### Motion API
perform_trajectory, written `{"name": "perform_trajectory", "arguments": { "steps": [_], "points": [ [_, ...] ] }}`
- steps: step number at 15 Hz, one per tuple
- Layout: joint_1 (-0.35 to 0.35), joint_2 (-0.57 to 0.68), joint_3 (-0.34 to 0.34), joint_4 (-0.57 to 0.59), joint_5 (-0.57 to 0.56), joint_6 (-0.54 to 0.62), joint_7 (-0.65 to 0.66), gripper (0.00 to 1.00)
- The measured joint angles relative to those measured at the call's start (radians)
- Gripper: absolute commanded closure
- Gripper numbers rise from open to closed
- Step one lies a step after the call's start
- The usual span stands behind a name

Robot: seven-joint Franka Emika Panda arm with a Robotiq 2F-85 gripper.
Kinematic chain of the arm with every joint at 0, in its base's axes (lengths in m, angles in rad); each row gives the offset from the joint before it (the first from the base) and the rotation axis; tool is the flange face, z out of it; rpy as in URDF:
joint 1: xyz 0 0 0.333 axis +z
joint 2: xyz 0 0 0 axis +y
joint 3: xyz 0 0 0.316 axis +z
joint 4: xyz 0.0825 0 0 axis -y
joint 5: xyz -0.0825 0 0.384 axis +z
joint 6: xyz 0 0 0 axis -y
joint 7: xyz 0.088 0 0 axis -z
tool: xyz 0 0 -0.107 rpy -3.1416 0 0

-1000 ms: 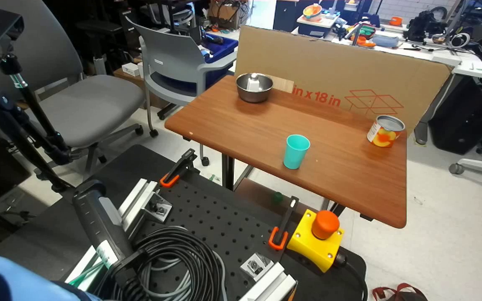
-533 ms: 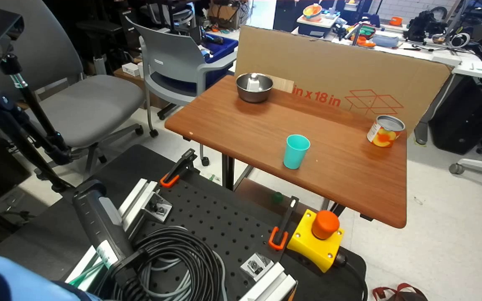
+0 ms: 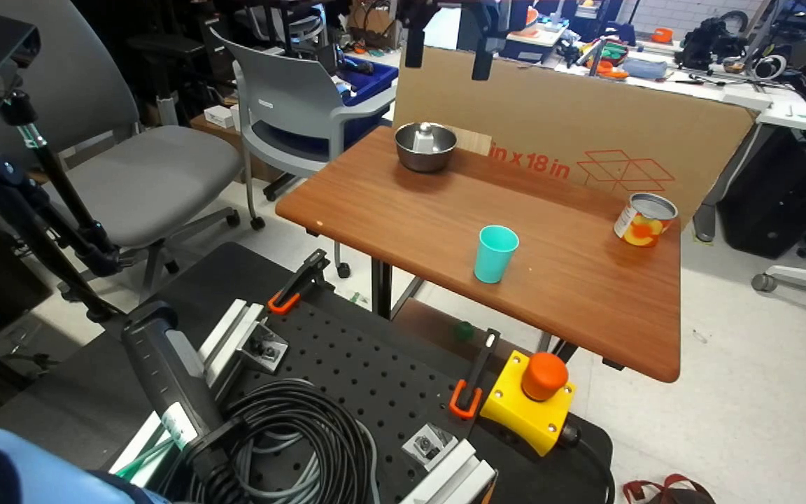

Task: Remove the bottle from the bowl and put it on the table

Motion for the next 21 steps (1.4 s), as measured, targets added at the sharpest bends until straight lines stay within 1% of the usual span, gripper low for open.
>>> {"name": "perform_trajectory", "arguments": {
  "steps": [5,12,21],
  "points": [
    [0.081,0.221,-0.004,0.185,0.000,0.092,0.167,0.00],
    [0.158,0.407,-0.059,0.343,-0.002,0.211,0.333,0.00],
    [0.223,0.597,-0.111,0.508,-0.002,0.217,0.449,0.00]
  ]
}}
